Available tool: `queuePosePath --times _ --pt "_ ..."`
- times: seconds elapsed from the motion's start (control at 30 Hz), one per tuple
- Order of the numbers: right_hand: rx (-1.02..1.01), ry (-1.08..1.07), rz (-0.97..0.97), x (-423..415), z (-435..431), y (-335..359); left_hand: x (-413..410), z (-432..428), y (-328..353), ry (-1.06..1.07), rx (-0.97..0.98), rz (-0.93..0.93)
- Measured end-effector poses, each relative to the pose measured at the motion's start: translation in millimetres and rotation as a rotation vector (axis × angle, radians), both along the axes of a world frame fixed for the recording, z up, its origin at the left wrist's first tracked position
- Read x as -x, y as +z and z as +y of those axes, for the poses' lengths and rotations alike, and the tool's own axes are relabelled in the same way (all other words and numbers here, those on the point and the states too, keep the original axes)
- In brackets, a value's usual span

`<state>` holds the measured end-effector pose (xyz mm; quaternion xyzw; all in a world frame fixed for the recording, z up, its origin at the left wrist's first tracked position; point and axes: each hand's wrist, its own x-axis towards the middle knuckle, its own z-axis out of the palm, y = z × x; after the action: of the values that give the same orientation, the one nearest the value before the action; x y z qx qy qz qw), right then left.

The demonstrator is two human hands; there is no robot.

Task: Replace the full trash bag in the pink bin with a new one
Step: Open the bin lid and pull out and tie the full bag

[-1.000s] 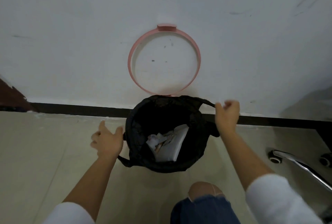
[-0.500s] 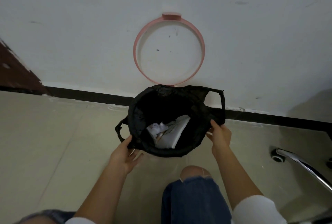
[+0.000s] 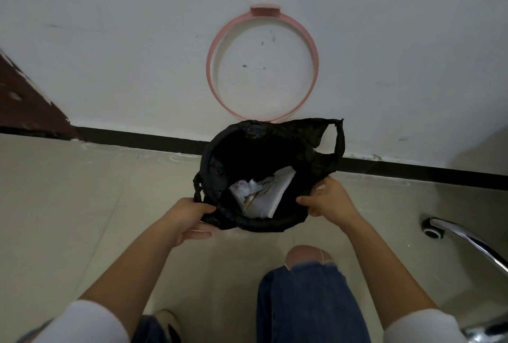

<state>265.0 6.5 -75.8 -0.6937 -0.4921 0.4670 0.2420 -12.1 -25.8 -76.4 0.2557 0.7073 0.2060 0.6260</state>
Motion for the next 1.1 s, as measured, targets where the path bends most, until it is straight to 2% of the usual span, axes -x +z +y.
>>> queuePosePath --times 0.1,0.17,0.2,0.3,0.33,0.4,0.53,0.67,0.73,0.8,0.83,0.87,0.93,1.0,1.1 --pt "0.045 0.133 -0.166 2.1 -5.5 1.5 1.9 1.3 -1.9 -0.067 0.026 -0.001" --pt "0.098 0.137 -0.105 4.0 -10.9 0.3 0.6 1.2 -3.9 -0.066 0.041 -0.019" --pt "0.156 0.103 0.004 4.1 -12.8 0.7 1.1 1.7 -4.9 -0.078 0.050 -0.016" --pt "0.375 -0.121 0.488 2.3 -13.5 4.7 7.5 5.6 -2.8 -0.095 0.090 -0.043" --pt "0.401 -0.191 0.596 1.7 -11.7 4.9 10.9 8.1 -1.3 -0.066 0.093 -0.067" --pt "0.375 -0.284 0.662 -0.6 -4.7 4.1 18.1 15.6 1.4 0.059 0.057 -0.103" --pt "0.188 -0.409 0.437 -6.9 15.7 5.3 27.0 34.0 3.9 0.318 -0.151 -0.044" --pt "0.004 -0.743 0.123 -19.9 48.5 -3.9 29.3 47.2 2.2 0.335 -0.309 0.139" --pt "0.039 -0.791 0.007 -25.4 64.5 -5.4 30.5 54.2 2.1 0.281 -0.379 0.365" --pt "0.088 -0.784 0.095 -28.5 80.1 -1.8 29.9 58.5 10.0 0.223 -0.489 0.603" --pt "0.096 -0.759 0.162 -28.8 86.6 2.1 29.2 61.2 15.6 0.231 -0.569 0.662" --pt "0.060 -0.719 0.144 -27.3 92.0 8.3 28.3 63.4 21.7 0.251 -0.655 0.679" --pt "-0.118 -0.541 -0.126 -14.9 101.2 31.4 24.0 66.9 36.2 0.248 -0.788 0.611" --pt "-0.386 -0.356 -0.361 5.5 103.3 59.8 16.9 67.8 51.5 0.281 -0.811 0.385" --pt "-0.738 -0.098 -0.334 33.8 85.3 87.5 8.6 68.3 73.2 0.355 -0.778 -0.055"
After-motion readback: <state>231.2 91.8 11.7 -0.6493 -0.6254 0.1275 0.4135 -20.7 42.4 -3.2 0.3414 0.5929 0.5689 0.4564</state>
